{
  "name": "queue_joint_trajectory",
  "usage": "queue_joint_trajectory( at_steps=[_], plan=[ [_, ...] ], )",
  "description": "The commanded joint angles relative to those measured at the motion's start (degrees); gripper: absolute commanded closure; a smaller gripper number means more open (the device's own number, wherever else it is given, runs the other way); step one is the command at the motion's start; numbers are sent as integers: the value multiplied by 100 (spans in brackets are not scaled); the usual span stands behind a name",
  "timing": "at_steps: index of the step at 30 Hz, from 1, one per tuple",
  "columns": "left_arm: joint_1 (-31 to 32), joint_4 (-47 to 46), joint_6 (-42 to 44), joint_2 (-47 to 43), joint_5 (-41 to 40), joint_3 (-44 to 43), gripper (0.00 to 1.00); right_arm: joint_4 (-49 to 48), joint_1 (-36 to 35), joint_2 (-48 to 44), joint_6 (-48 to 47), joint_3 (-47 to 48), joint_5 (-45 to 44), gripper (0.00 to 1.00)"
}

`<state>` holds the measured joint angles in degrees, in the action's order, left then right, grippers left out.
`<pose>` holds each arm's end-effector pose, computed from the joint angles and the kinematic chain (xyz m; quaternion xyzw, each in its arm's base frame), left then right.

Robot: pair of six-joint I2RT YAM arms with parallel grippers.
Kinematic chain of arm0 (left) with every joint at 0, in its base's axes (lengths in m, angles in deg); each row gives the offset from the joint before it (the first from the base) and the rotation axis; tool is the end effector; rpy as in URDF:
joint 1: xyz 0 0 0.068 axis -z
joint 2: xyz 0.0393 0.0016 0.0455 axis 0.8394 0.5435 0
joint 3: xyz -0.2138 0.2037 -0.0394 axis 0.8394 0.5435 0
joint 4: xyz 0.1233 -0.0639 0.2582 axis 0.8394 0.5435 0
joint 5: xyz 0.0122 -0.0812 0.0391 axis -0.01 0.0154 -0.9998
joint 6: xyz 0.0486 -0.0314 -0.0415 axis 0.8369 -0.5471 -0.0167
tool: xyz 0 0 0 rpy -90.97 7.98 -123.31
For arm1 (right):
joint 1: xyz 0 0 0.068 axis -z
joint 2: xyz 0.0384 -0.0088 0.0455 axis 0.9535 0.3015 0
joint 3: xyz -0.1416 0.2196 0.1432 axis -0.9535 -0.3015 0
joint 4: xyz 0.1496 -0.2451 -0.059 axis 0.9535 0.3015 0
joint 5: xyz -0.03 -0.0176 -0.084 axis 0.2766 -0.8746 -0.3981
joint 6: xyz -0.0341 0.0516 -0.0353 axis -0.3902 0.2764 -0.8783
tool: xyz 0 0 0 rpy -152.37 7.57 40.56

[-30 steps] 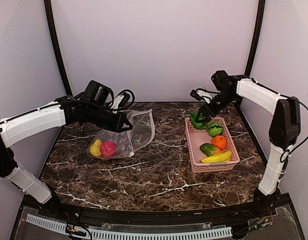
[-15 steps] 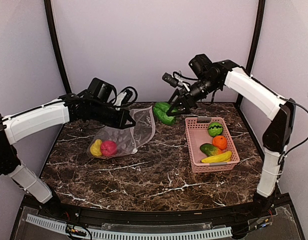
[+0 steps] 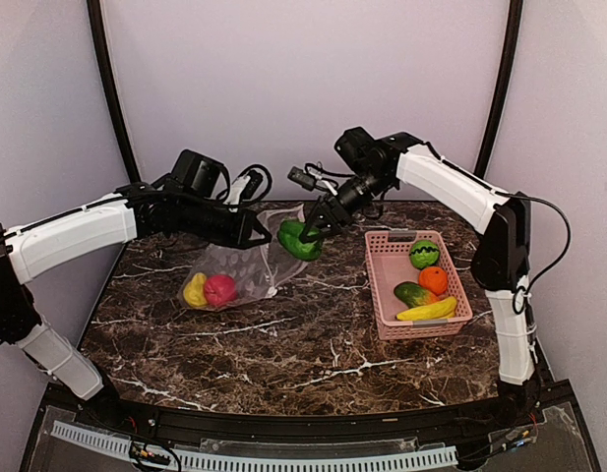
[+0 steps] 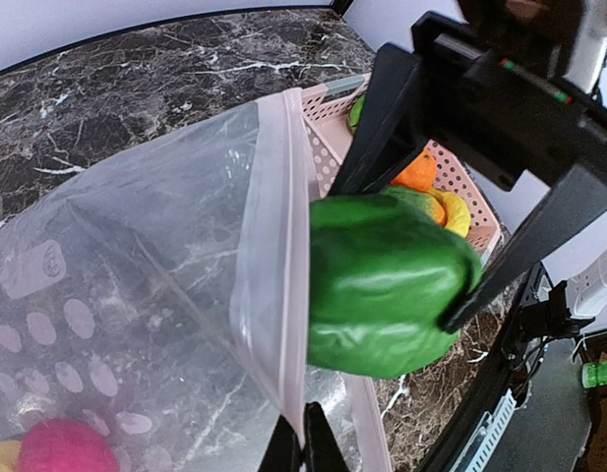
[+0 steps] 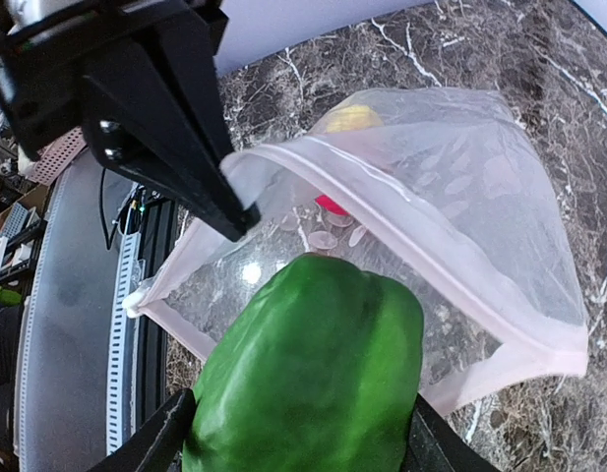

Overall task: Place the food in the zip-top bag and seal the zipper
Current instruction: Place the fake vegetable in the zipper food storage bag.

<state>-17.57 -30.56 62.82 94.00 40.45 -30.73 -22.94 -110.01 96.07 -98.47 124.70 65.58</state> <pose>0.2932 -0.2634 0.3387 0.2175 0.8480 -0.3405 0.3431 0.3815 0.3489 0.3315 -0.5512 0.6976 0.4208 0.1801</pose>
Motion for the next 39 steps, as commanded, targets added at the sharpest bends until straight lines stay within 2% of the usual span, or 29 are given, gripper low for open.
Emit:
queue_joint_trajectory(
  at_steps=[1,12,19,25,28,30,32,35,37,39],
  plan=[
    [22,-339,-125,-269,355,-73,99,-156,-93,94,551,190,-186,43],
    [68,-592,-299,-93,750,-83,99,-650,-414,179,1178,218,-1225,39],
    [73,-621,-340,-253,489,-41,99,-753,-682,79,1246,514,-1667,12],
    [51,-380,-181,-527,32,-3,99,-698,-616,-720,926,283,-1934,8],
    [-52,194,38,-649,-289,-268,99,-734,-471,-1255,725,22,-2118,7],
    [-80,525,336,-776,-644,-499,99,-852,-230,-1626,668,-317,-2315,2],
    [-87,691,430,-898,-849,-546,99,-1045,64,-1968,643,-758,-2478,1],
    [-88,715,247,-795,-535,-273,99,-1278,549,-2335,577,-1550,-2685,1],
    [-84,1150,199,-570,-141,-455,99,-1238,864,-2454,517,-1930,-2706,1],
    [-84,1625,355,-490,-327,-972,99,-1238,1153,-2568,477,-2302,-2730,1]
  ],
)
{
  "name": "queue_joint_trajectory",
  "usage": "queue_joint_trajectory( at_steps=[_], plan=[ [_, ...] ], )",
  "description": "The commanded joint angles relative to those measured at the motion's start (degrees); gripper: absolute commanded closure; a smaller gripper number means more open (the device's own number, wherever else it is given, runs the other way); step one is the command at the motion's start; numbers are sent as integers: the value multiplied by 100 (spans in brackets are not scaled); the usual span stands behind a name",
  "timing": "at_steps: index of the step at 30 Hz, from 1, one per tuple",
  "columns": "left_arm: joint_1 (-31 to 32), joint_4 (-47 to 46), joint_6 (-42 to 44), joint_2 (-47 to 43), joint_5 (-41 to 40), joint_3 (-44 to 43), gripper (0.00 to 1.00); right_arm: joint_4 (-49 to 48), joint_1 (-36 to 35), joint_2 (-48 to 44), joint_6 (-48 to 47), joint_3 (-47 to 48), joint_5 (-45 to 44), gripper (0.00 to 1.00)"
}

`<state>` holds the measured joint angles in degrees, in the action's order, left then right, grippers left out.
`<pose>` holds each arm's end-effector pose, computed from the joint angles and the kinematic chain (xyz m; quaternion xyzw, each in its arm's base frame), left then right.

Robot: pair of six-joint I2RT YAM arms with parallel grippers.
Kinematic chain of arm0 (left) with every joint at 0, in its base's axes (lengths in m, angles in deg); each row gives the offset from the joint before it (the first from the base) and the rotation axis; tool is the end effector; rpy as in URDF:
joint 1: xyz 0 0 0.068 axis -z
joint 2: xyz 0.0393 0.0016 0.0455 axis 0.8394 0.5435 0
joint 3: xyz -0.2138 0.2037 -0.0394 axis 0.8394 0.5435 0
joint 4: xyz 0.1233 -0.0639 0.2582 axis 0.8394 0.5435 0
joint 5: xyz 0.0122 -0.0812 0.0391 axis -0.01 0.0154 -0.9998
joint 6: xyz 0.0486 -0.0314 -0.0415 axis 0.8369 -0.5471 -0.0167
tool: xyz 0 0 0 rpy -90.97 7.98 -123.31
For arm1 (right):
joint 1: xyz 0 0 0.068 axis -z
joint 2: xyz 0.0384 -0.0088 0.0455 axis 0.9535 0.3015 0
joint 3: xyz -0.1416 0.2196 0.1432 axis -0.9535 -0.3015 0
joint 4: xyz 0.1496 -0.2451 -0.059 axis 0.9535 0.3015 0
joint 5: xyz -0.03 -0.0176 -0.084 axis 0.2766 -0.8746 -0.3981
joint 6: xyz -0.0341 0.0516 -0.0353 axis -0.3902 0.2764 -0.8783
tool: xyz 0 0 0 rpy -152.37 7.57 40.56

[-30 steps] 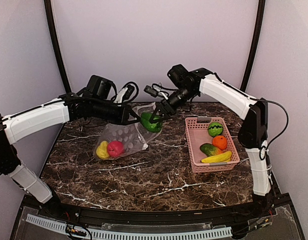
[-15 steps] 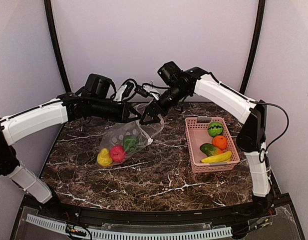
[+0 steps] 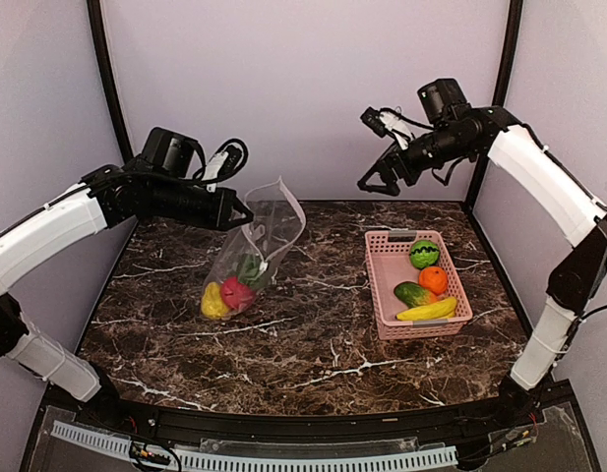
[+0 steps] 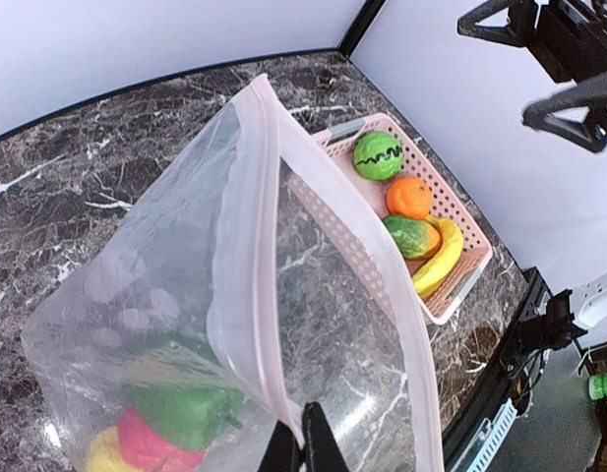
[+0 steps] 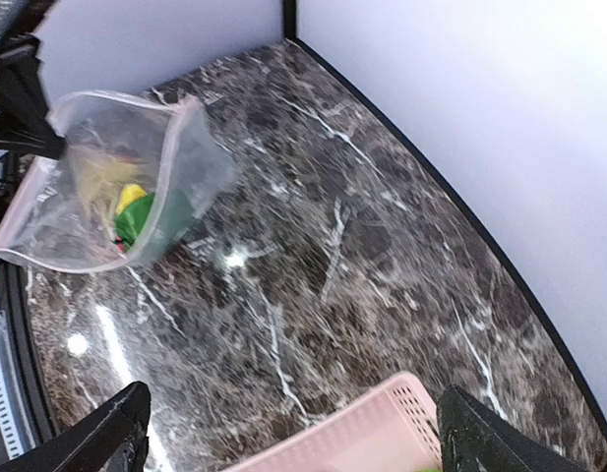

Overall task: Place the food in the zip-top bag and seal the zipper
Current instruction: Place the fake vegetable in the zipper food storage bag, then pick up the fake fruit from the bin.

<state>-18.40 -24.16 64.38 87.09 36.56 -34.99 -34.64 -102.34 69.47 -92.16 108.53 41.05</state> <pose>0.2720 -0.2342 0.3981 0.2083 0.8325 -0.3233 0.3988 0.3498 0.2288 0.4482 -0.4529 0.7658 0.2261 0.3967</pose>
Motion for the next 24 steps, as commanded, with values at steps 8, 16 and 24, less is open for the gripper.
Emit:
queue_joint_trajectory(
  at_steps=[8,16,24],
  plan=[
    [-10,868,604,-166,-1341,-460,99,-437,1027,-249,-595,-2153,-913,8],
    [-1,750,205,673,-63,-101,99,-679,1082,-37,-938,-2879,-1964,24],
    [-1,284,197,506,45,4,99,-983,1175,95,-1098,-3112,-2722,24]
  ],
)
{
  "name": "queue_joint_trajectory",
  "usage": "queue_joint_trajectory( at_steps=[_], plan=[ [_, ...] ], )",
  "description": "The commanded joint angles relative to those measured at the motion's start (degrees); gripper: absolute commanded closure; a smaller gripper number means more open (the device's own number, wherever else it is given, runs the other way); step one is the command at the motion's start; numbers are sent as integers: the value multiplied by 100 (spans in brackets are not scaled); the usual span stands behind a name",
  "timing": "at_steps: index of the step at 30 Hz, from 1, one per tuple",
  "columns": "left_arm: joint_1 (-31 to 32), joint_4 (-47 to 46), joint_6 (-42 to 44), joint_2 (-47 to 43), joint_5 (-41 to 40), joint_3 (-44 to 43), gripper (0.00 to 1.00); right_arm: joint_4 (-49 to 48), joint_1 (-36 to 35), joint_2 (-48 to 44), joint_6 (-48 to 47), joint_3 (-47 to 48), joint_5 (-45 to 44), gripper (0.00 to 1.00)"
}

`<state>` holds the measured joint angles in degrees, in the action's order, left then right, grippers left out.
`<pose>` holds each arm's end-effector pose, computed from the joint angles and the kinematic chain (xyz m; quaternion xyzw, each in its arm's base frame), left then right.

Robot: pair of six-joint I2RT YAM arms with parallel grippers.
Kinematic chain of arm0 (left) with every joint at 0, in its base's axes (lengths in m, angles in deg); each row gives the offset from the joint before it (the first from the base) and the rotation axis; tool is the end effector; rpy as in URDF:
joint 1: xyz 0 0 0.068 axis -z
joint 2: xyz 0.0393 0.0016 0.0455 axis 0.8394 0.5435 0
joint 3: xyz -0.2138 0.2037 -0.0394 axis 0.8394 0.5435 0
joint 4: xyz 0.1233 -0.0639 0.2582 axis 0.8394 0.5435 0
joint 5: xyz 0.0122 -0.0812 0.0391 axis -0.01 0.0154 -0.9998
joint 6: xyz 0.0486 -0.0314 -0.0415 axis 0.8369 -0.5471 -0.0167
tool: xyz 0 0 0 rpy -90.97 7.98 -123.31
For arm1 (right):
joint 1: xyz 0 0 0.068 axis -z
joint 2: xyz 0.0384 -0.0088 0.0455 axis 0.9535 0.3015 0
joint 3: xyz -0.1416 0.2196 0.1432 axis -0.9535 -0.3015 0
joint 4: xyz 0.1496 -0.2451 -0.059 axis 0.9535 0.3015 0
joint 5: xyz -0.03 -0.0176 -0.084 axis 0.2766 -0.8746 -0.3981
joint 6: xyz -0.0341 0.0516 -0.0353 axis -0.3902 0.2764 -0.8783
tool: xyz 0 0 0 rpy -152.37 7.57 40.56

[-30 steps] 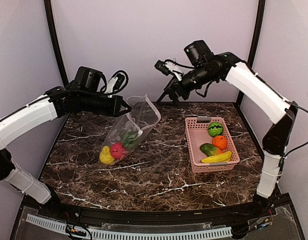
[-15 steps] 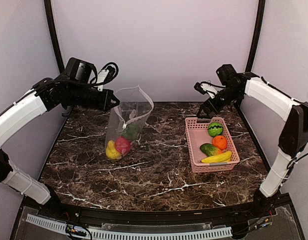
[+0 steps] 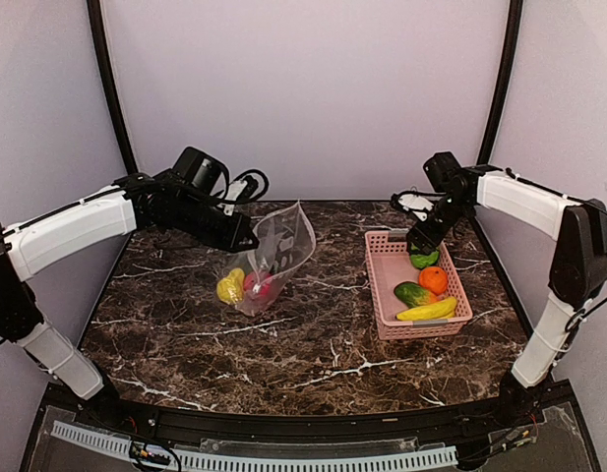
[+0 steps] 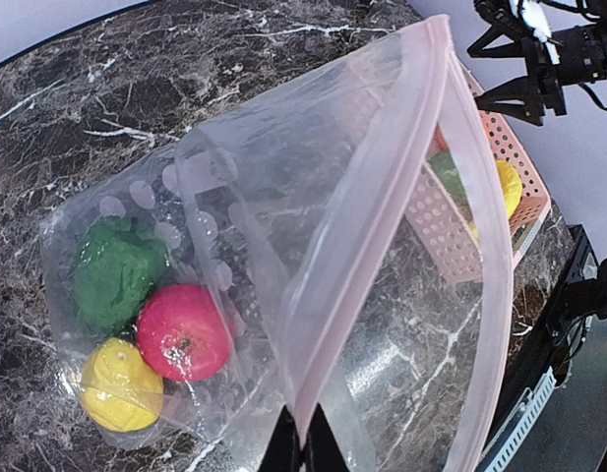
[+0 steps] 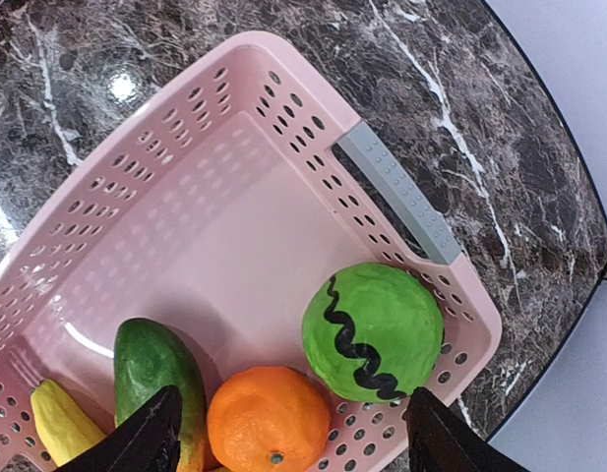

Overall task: Place the food in the zip-top bag and seal the zipper
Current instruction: Pick up the fake fruit from the bin.

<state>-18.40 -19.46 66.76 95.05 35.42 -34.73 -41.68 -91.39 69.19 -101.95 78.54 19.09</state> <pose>0.2955 -0.2515 0.3382 0.2211 0.8822 -0.2667 0.3188 0.3873 0.1353 0.2696 -0.4034 0.8833 -0.0027 0.2390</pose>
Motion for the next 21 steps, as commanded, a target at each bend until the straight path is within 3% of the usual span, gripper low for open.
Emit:
queue_joint_trajectory(
  at_steps=[1,21],
  plan=[
    [-3,-198,-41,-284,175,-24,99,-297,103,167,-119,-122,-606,25],
    [-3,-521,-22,-458,379,-128,99,-610,479,915,-171,-176,-691,25]
  ],
)
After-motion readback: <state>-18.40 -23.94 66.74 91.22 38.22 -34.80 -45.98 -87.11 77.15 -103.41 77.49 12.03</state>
